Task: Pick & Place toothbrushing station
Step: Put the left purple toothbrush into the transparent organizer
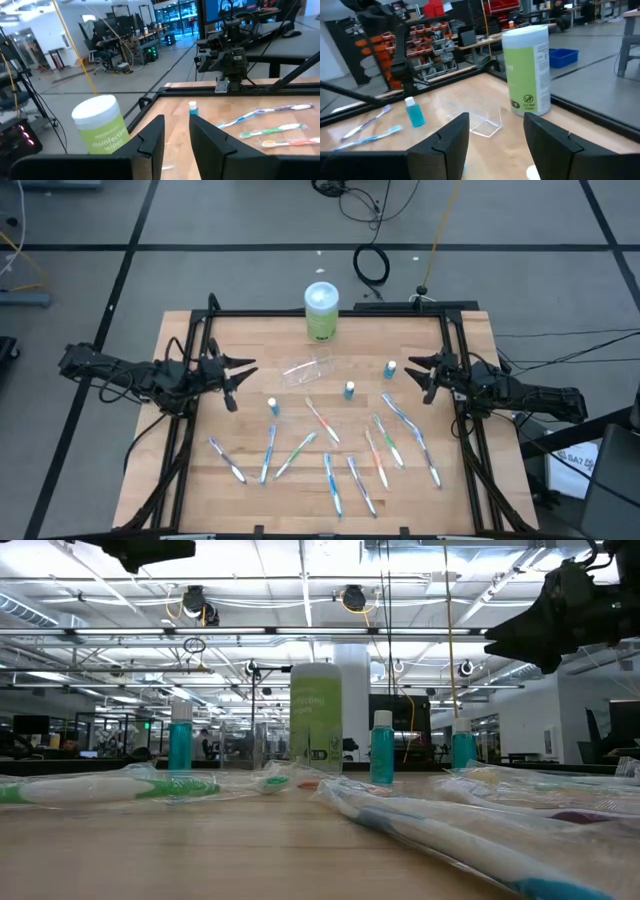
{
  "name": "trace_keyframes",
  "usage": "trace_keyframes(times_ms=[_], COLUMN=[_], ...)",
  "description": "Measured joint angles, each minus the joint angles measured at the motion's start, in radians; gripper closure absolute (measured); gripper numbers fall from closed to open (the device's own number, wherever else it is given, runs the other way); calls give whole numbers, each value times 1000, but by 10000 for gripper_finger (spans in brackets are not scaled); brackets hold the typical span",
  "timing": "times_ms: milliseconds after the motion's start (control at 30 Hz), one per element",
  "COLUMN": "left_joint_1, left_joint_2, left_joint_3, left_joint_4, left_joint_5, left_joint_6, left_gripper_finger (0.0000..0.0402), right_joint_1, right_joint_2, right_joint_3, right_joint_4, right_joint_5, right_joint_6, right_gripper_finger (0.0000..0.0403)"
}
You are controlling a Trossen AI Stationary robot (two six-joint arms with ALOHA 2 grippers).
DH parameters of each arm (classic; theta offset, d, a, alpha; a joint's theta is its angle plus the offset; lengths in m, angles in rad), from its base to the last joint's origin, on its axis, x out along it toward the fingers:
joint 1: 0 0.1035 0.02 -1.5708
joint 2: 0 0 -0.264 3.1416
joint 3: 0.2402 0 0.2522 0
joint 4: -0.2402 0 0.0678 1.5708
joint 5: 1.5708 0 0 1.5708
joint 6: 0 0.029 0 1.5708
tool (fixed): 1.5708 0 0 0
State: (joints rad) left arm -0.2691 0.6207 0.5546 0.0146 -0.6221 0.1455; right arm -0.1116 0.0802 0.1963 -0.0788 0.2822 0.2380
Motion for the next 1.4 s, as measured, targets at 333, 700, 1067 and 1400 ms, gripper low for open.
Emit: trace_keyframes(times_ms=[333, 700, 1067, 1400], left_joint_1=[-1, -2, -30, -65], left_joint_2=[22, 62, 98, 100], left_joint_3=[0, 1, 1, 35], left_joint_4=[-142, -274, -364, -402], left_joint_5=[137, 218, 259, 264], left_joint_6=[-227, -479, -642, -747], left_gripper_finger=[307, 265, 220, 220], right_joint_1=[43, 62, 1, -6], right_joint_2=[123, 346, 419, 592], right_joint_3=[-24, -96, -81, 110], right_joint_4=[135, 708, 821, 713], right_joint_5=[-205, -236, -203, -352], right_joint_6=[9, -189, -248, -197], right_gripper_finger=[222, 195, 175, 179])
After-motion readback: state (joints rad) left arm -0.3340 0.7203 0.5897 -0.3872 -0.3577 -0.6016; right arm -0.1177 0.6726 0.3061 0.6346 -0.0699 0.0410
